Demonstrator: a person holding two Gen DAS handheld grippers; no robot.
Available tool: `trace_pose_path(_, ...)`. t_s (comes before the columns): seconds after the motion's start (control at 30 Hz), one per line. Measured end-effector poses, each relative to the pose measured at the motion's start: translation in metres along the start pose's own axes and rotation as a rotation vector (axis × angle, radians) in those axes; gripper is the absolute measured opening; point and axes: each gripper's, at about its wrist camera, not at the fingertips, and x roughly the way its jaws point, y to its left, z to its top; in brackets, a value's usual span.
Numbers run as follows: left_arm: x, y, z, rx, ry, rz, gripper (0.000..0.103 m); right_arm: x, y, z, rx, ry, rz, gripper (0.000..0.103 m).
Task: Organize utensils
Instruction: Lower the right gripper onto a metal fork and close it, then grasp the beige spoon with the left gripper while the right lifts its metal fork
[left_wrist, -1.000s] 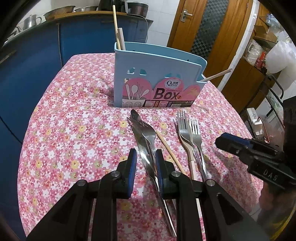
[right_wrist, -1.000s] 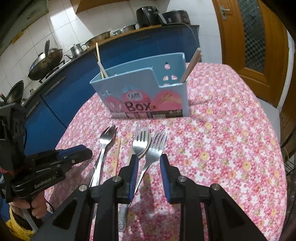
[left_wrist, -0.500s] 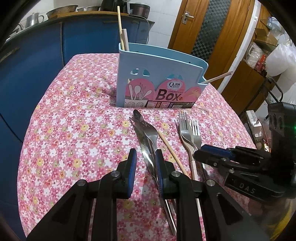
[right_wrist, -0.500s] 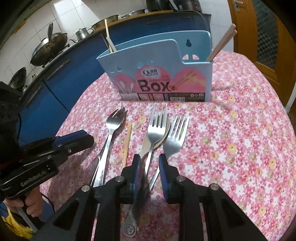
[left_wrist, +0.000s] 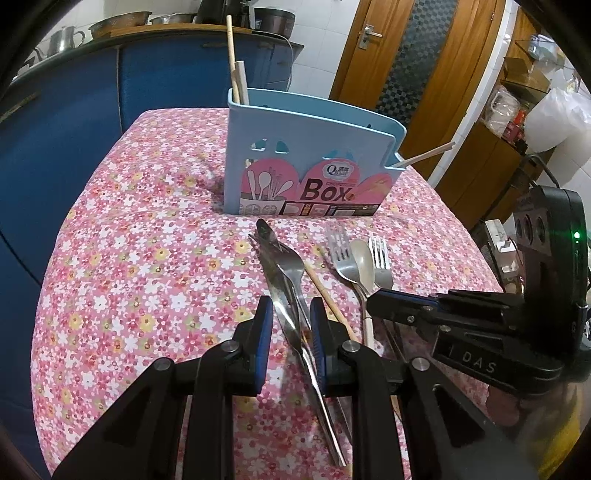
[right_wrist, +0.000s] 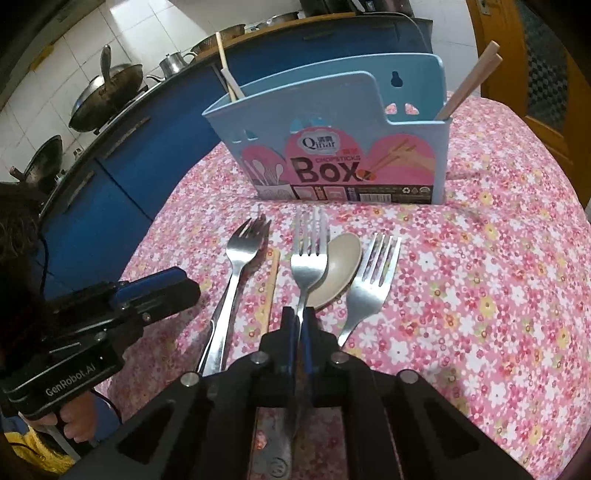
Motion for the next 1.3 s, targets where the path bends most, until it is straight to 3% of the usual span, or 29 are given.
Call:
trace_pose_path(0.33,0.006,-0.017,0.001,0.042,0.026,-0.037,0.019,-0.034,-0.018,-0.004,0.064,-0.085,-0.023,0.005)
trace_pose_path(0.6,0.020,-0.047,0.001,0.125,0.070,-0.047,0.019,-0.046,-0.035,-0.009,0.074,-0.094,-0.138,0.002)
trace_pose_path(1.13,0.066,-0.068,0.013,0.204,0.241,-0.031,0.019,-0.049,-0.051,-0.015,0.101,-0.073,-0.134,0.003)
trace_pose_path(1.23,0.069,-0.068,0.016,0.203,0.241,-0.029,0.006,-0.048,-0.050,-0.013,0.094,-0.056,-0.136,0.004)
trace_pose_path(1.3,0.070,-0.063,0.018,0.173,0.240,-0.052,0.004,-0.048,-0.047,-0.011,0.079,-0.047,-0.142,0.007)
